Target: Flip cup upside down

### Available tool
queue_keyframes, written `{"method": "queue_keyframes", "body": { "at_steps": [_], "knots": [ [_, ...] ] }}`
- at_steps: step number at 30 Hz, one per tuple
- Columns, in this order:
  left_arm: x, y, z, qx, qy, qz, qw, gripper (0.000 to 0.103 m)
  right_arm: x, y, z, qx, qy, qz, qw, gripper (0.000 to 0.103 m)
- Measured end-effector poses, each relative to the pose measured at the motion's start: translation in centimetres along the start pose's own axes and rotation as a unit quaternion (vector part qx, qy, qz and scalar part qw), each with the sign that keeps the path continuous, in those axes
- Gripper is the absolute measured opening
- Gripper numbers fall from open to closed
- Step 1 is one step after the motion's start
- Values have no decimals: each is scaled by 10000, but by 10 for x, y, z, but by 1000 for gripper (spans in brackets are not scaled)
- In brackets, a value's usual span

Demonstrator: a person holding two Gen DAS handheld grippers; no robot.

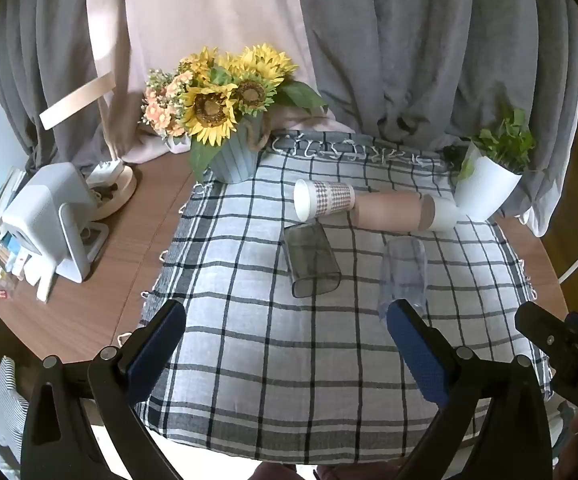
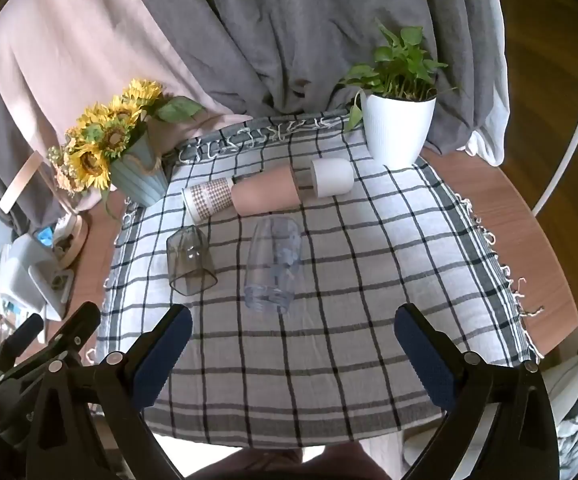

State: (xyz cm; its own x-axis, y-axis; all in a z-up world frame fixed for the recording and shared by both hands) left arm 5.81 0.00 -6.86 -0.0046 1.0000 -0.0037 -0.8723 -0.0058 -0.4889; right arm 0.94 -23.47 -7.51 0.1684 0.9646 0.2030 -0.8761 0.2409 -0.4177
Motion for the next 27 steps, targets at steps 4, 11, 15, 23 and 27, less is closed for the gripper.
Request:
{"method": "queue_keyframes", "body": {
  "at_steps": [4, 11, 15, 23, 27],
  "knots": [
    [1, 0, 0, 22, 8, -5, 10000, 102, 0, 0, -1, 9, 5, -4, 10000, 102],
    [0, 0, 0, 23, 10, 1, 10000, 102, 0, 0, -3, 12, 16, 1, 10000, 102],
    [1, 0, 0, -10, -1, 1, 10000, 102, 0, -1, -3, 25, 16, 3, 10000, 102],
    [1, 0, 1, -4, 3, 3, 10000, 102, 0, -3, -4, 40, 19, 8, 10000, 102],
    [0, 0, 0, 4, 11, 8, 10000, 102, 0, -3, -5, 49, 22, 11, 10000, 102]
  ]
}}
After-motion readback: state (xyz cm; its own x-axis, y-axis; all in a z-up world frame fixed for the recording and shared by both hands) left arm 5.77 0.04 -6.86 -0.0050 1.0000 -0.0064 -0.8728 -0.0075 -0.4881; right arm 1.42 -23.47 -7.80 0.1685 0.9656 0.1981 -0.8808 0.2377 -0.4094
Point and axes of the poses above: each gripper's, at about its wrist camera, not at the fingertips, and z roughly against the way its jaws point, x to its left, y to its underside, the point moved 9 cm from there along -z, roughly the way its jaws point, and after that the axes turned 11 degrees about x, right-handed, at the moved point
